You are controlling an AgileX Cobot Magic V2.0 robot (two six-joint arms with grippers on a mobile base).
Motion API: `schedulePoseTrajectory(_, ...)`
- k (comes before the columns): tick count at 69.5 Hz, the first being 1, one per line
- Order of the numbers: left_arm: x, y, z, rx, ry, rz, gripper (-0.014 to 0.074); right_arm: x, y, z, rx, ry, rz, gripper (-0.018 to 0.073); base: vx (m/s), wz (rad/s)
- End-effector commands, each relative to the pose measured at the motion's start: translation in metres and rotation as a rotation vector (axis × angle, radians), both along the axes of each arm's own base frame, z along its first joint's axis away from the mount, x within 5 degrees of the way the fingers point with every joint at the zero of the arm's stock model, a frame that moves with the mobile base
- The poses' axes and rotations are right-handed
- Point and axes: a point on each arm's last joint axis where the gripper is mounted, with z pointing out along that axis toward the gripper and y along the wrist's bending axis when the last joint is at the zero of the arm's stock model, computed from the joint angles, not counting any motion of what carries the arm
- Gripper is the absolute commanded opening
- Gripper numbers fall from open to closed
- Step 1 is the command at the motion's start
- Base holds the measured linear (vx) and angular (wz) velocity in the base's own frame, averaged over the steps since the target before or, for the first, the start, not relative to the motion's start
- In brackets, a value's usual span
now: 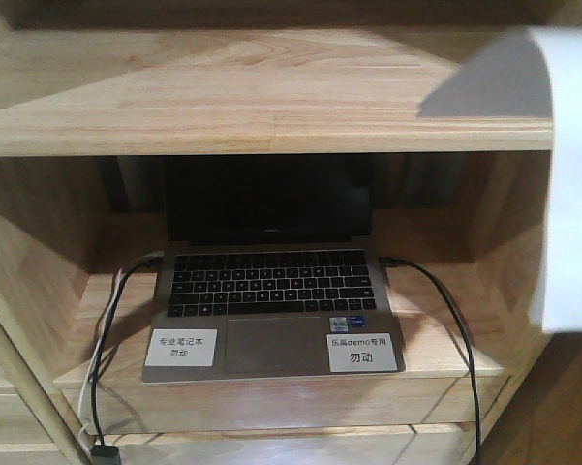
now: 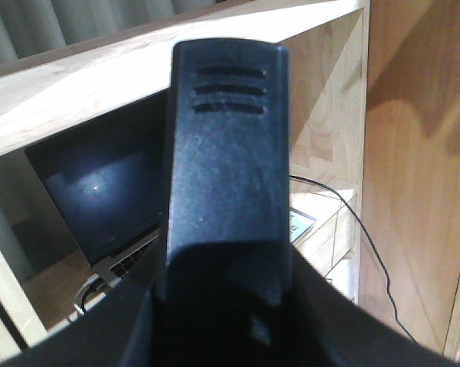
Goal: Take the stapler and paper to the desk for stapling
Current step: 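Pull the paper sheet off the shelf with the right gripper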
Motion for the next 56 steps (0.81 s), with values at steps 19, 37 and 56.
schedulePoseTrajectory(19,0.001,-0.001,0.017,-0.089,-0.083,-0.001,-0.0006,-0.011,-0.011,-0.016,0.063,-0.026,-0.009,-0.0006,0.0,0.0)
schedulePoseTrajectory(37,0.001,-0.001,0.017,-0.089,-0.083,-0.001,-0.0006,-0.012,-0.011,-0.015,0.061,-0.04,-0.008,-0.0006,0.0,0.0)
schedulePoseTrajectory(56,0.001,-0.001,0.017,-0.089,-0.083,-0.001,-0.0006,-0.013,-0.011,-0.015,0.062,-0.047,-0.008,-0.0006,0.0,0.0)
